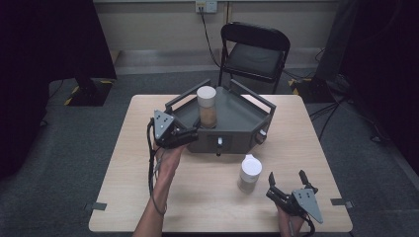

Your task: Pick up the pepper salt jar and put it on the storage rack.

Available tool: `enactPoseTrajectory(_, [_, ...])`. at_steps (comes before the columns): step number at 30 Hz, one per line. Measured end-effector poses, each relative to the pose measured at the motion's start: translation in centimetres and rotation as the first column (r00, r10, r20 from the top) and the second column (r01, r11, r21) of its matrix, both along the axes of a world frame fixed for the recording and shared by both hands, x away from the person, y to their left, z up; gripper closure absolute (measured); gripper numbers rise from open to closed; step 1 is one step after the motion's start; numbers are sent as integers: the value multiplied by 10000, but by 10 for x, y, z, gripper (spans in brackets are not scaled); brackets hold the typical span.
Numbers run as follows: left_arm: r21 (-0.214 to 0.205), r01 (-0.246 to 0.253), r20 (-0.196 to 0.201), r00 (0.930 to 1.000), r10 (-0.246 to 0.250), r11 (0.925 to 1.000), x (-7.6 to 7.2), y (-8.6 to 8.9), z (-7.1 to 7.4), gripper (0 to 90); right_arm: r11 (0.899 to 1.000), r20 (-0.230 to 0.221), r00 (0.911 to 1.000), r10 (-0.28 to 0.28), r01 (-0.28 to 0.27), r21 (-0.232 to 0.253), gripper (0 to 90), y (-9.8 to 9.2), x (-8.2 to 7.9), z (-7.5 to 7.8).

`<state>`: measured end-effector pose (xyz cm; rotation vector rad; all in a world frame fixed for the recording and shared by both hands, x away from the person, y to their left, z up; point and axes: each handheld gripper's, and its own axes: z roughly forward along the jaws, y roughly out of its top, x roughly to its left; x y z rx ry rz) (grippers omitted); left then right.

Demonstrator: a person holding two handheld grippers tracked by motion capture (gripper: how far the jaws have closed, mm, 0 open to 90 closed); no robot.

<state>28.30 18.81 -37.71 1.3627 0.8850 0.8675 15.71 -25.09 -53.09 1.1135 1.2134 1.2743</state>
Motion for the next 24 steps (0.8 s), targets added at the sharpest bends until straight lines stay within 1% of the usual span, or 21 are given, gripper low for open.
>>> enactPoseTrajectory(2, [-84, 36, 45, 10000, -36, 10000, -3, 2, -4, 0, 10000, 0, 10000, -2, 2, -1, 14, 0, 0, 0])
enactPoseTrajectory(3, [-126, -19, 57, 10000, 20, 9999, -6, 1, -5, 0, 10000, -1, 10000, -6, 6, -4, 14, 0, 0, 0])
enactPoseTrajectory(7, [-201, 29, 233, 9997, -25, 9998, -16, -1, -14, 0, 10000, -17, 10000, -25, 25, 2, 14, 0, 0, 0])
enactPoseTrajectory(11, [-437, 169, 257, 9995, -158, 9989, -24, 1, -23, 0, 10000, -5, 10000, -22, 22, 0, 14, 0, 0, 0])
enactPoseTrajectory(12, [-473, 222, 205, 9996, -212, 9986, -25, 2, -24, 1, 10000, -4, 10000, -23, 23, 0, 14, 0, 0, 0])
enactPoseTrajectory(16, [-641, 204, 260, 9995, -188, 9977, -34, 5, -35, 1, 10000, -15, 10000, -35, 35, 3, 14, 1, 0, 0])
enactPoseTrajectory(17, [-607, 166, 260, 9995, -151, 9980, -36, 5, -37, 1, 10000, -17, 10000, -36, 36, 6, 14, 1, 0, 0])
enactPoseTrajectory(20, [-710, 103, 365, 9993, -77, 9974, -43, 7, -47, 1, 10000, -6, 10000, -34, 34, 5, 14, 1, 0, 0])
enactPoseTrajectory(23, [-640, -51, 414, 9991, 78, 9979, -51, 7, -54, 0, 10000, -22, 10000, -32, 32, 4, 14, 1, 0, 0])
enactPoseTrajectory(24, [-693, -68, 433, 9990, 99, 9976, -53, 7, -57, 0, 10000, -20, 10000, -32, 32, 2, 14, 1, 0, 0])
